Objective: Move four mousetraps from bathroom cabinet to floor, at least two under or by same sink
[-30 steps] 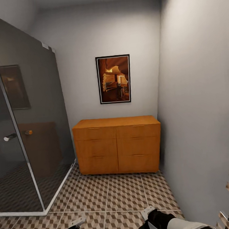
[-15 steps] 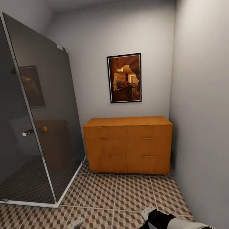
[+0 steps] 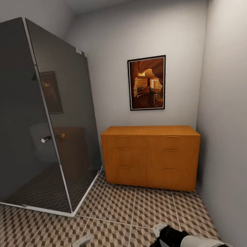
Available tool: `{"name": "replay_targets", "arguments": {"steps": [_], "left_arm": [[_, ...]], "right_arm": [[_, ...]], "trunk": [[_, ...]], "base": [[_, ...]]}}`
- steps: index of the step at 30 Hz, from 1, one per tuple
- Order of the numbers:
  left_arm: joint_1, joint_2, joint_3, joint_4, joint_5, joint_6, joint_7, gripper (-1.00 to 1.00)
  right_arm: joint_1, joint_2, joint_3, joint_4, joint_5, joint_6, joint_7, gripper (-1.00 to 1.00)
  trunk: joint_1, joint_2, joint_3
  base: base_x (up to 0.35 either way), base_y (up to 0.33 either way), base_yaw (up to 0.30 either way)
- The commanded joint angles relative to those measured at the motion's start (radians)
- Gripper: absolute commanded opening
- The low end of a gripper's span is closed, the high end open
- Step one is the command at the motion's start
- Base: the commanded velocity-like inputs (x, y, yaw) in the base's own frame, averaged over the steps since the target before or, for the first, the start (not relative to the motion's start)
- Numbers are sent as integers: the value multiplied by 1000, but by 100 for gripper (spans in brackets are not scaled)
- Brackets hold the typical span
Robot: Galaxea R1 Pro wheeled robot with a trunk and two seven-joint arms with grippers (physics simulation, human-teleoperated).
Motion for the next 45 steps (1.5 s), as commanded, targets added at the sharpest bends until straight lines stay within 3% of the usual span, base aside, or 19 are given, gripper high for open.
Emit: {"name": "replay_targets", "arguments": {"steps": [1,45], "left_arm": [[-1,0,-7,0,3,4,7,-100],[-1,3,-7,-1,3,2,7,-100]], "right_arm": [[-1,0,5,1,8,2,9,-100],[-1,0,4,1,9,2,8,-100]], "trunk": [[0,-1,-1],[0,-1,-1]], "base": [[0,0,291],[0,0,292]]}}
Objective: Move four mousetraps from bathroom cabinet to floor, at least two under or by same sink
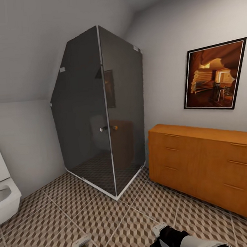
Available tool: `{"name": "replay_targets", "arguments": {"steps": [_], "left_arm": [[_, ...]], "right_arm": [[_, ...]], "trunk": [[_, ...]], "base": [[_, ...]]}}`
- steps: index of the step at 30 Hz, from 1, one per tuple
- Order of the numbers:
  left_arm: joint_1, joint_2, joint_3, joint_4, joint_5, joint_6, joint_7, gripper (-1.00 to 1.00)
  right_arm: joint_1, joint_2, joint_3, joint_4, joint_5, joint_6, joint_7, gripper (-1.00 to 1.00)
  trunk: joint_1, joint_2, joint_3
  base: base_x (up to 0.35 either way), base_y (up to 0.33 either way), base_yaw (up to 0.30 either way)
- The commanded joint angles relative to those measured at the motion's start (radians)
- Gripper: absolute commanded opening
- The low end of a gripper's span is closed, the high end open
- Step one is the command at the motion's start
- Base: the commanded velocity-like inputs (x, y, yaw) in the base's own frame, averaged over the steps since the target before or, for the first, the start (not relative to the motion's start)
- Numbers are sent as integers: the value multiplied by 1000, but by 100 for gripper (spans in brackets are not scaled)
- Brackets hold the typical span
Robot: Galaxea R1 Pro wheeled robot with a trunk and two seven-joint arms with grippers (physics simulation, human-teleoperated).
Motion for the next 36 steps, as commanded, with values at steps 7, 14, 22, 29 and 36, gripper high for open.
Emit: {"name": "replay_targets", "arguments": {"steps": [7,14,22,29,36], "left_arm": [[-1,0,-7,0,3,4,7,-100],[-1,0,-7,0,3,4,7,-100],[-1,0,-7,0,3,4,7,-100],[-1,0,-7,0,3,4,7,-100],[-1,1,-7,-1,3,4,7,-100]], "right_arm": [[-1,0,5,1,8,2,8,-100],[-1,0,5,1,8,2,7,-100],[-1,0,6,1,6,2,-11,-100],[-1,0,6,1,6,2,-14,-100],[-1,0,6,1,6,1,-14,-100]], "trunk": [[0,-1,-1],[0,-1,-1],[0,-1,-1],[0,-1,-1],[0,-1,-1]], "base": [[0,0,292],[0,0,292],[0,0,292],[0,0,292],[0,0,292]]}}
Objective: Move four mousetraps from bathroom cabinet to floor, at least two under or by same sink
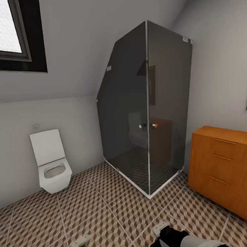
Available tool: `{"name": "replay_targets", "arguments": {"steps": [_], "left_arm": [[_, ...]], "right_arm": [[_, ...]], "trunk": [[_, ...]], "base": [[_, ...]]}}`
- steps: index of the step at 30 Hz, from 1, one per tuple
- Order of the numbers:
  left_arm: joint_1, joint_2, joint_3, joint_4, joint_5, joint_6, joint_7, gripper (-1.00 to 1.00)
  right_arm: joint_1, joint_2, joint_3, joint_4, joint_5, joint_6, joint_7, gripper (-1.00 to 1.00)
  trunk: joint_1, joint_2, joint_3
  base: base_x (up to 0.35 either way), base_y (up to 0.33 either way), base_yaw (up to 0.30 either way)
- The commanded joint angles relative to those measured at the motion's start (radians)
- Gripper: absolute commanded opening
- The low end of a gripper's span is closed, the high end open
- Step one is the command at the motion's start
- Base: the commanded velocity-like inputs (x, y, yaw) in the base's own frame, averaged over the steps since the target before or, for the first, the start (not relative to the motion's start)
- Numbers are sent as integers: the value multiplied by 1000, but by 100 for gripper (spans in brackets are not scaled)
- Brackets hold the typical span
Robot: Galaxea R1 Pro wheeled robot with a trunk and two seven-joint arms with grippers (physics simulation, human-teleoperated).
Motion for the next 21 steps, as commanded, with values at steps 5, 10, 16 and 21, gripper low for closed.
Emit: {"name": "replay_targets", "arguments": {"steps": [5,10,16,21], "left_arm": [[-1,0,-7,-1,3,4,7,-100],[-1,0,-7,0,3,4,7,-100],[-1,0,-7,0,3,4,7,-100],[-1,0,-7,0,3,4,7,-100]], "right_arm": [[-1,0,5,1,8,2,7,-100],[-1,0,4,1,8,3,7,-100],[-1,0,6,1,10,11,10,-100],[-1,0,5,1,9,9,9,-100]], "trunk": [[0,-1,-1],[0,-1,-1],[0,-1,-1],[0,-1,-1]], "base": [[0,0,292],[0,0,253],[0,0,86],[0,0,240]]}}
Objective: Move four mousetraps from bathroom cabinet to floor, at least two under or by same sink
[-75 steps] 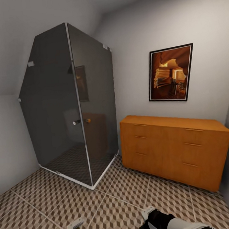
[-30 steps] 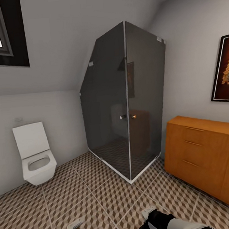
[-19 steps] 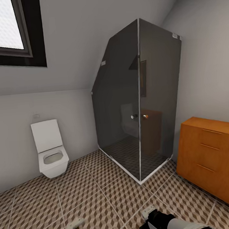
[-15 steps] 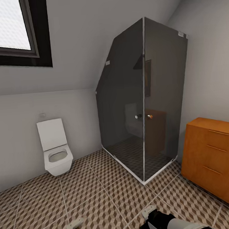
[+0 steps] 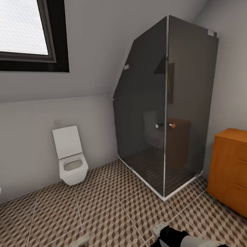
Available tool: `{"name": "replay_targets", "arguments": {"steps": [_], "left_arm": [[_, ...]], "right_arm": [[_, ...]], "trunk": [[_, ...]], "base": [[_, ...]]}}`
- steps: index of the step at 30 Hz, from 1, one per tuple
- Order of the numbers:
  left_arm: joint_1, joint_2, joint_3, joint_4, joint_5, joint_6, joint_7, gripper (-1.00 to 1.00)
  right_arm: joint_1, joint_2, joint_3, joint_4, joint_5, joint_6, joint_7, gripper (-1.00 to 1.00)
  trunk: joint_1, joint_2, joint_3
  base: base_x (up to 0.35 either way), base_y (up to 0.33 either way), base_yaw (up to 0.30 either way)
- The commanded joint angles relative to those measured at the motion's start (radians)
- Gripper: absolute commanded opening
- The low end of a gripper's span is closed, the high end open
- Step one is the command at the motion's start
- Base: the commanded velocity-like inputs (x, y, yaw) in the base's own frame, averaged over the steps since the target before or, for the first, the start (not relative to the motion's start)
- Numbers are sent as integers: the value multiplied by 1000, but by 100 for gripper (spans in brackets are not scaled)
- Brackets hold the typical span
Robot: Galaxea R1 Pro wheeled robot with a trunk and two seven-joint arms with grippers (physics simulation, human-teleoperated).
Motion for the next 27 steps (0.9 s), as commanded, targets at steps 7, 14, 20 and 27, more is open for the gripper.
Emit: {"name": "replay_targets", "arguments": {"steps": [7,14,20,27], "left_arm": [[-1,0,-7,-2,3,2,7,-100],[-1,0,-7,-2,3,2,7,-100],[-1,0,-7,-2,3,2,7,-100],[-1,-4,-7,-2,2,1,8,-100]], "right_arm": [[-1,0,5,1,7,0,7,-100],[-1,0,6,1,9,1,7,-100],[-1,0,5,1,8,0,7,-100],[-1,0,6,1,9,0,7,-100]], "trunk": [[0,-1,-1],[0,-1,-1],[0,-1,-1],[0,-1,-1]], "base": [[0,0,275],[0,0,279],[0,0,279],[0,0,279]]}}
